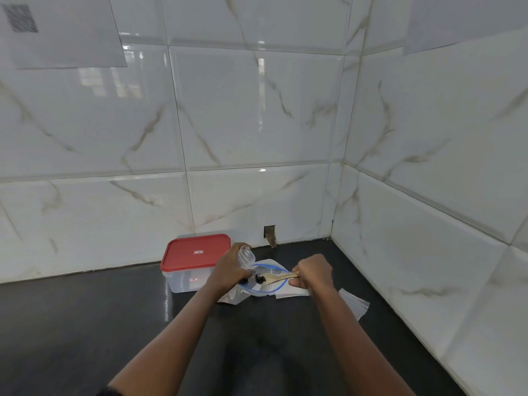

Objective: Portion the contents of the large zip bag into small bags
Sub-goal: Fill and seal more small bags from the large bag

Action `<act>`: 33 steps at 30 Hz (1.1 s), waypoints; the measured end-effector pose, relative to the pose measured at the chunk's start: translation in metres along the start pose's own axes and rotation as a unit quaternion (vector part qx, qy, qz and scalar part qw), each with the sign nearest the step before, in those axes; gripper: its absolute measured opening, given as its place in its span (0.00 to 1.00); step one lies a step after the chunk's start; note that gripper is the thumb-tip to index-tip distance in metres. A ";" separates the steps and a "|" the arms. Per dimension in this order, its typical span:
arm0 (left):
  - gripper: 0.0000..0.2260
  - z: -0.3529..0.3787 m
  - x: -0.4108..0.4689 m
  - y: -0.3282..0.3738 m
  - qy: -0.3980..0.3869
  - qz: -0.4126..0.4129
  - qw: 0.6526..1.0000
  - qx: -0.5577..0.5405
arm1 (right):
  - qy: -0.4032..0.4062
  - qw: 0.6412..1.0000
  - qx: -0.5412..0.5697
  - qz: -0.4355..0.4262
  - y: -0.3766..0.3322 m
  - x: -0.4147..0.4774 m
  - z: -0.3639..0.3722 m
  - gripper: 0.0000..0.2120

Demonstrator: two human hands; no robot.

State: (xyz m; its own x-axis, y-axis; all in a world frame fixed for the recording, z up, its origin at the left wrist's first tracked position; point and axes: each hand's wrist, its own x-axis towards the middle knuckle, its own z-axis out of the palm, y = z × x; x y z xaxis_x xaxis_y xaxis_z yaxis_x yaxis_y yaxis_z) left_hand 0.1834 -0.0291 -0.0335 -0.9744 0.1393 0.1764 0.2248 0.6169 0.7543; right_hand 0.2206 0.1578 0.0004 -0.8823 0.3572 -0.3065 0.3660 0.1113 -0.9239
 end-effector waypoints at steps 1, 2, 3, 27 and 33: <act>0.24 0.001 -0.001 -0.001 0.000 -0.001 1.000 -0.003 | -0.012 1.000 -0.001 0.001 -0.001 0.001 -0.004 0.04; 0.25 0.002 -0.002 -0.002 0.001 -0.001 1.000 -0.003 | -0.025 1.000 -0.003 0.004 -0.005 0.000 -0.010 0.05; 0.26 0.002 -0.004 -0.003 0.004 -0.002 1.000 -0.002 | -0.032 0.999 -0.009 0.005 -0.008 -0.001 -0.016 0.06; 0.31 0.013 -0.008 -0.013 0.002 -0.011 1.000 -0.005 | 0.014 0.891 -0.316 -0.325 -0.035 -0.043 0.012 0.14; 0.30 0.015 -0.006 -0.011 0.001 -0.013 1.000 0.013 | 0.003 0.870 -0.346 -0.352 -0.038 -0.050 0.010 0.14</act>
State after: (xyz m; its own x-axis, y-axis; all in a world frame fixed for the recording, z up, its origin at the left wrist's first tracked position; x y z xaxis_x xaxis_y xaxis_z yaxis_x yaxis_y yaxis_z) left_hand 0.1866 -0.0252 -0.0523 -0.9798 0.1221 0.1586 0.1999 0.6400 0.7419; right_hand 0.2475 0.1265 0.0484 -0.9588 -0.0215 0.2831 -0.1732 0.8345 -0.5230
